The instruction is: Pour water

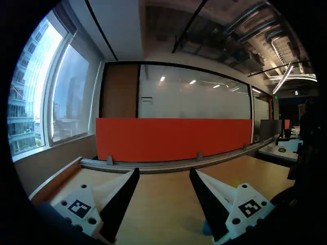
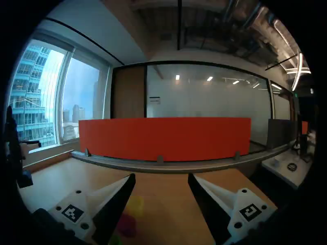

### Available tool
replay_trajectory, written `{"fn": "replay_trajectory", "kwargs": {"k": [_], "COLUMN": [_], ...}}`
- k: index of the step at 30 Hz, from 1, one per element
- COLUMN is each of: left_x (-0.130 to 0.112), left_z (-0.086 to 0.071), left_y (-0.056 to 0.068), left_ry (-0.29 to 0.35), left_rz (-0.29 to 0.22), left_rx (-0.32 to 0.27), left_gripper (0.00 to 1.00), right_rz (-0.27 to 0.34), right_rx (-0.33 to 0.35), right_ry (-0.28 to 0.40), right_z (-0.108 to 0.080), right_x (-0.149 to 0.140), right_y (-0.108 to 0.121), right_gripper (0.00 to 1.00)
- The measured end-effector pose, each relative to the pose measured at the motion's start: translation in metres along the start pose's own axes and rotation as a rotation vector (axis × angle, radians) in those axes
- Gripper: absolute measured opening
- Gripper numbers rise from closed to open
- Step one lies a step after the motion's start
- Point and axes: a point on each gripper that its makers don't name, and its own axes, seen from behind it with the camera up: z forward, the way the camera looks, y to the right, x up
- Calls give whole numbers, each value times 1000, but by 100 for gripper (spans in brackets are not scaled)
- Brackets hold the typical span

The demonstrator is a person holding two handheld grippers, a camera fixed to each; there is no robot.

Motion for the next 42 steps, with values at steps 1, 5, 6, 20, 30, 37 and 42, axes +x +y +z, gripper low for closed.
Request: {"fn": "replay_trajectory", "kwargs": {"k": [1,5,6,20,30,37,42], "left_x": [6,27,31,46,54,51,44], "left_z": [1,3,3,5,0,-1,-3], "left_y": [1,5,7,43,77,89,93], "left_ry": [2,11,12,4,7,5,-18], "left_rz": [2,16,19,18,7,7,18], "left_rx": [-6,-28,-34,-198,-359,-413,-433], "left_gripper": [90,90,90,90,90,90,90], "right_rz": [-2,-7,-9,-2,-41,-31,-36], "right_rx": [3,16,20,174,372,452,484], "right_ry": [3,14,16,5,14,5,-26], "right_z": [0,1,1,-6,-22,-27,-28], "right_x": [6,27,30,40,49,51,44], "right_y": [-1,-3,-4,-33,-71,-87,-93], "right_gripper": [99,99,99,99,99,99,99]}}
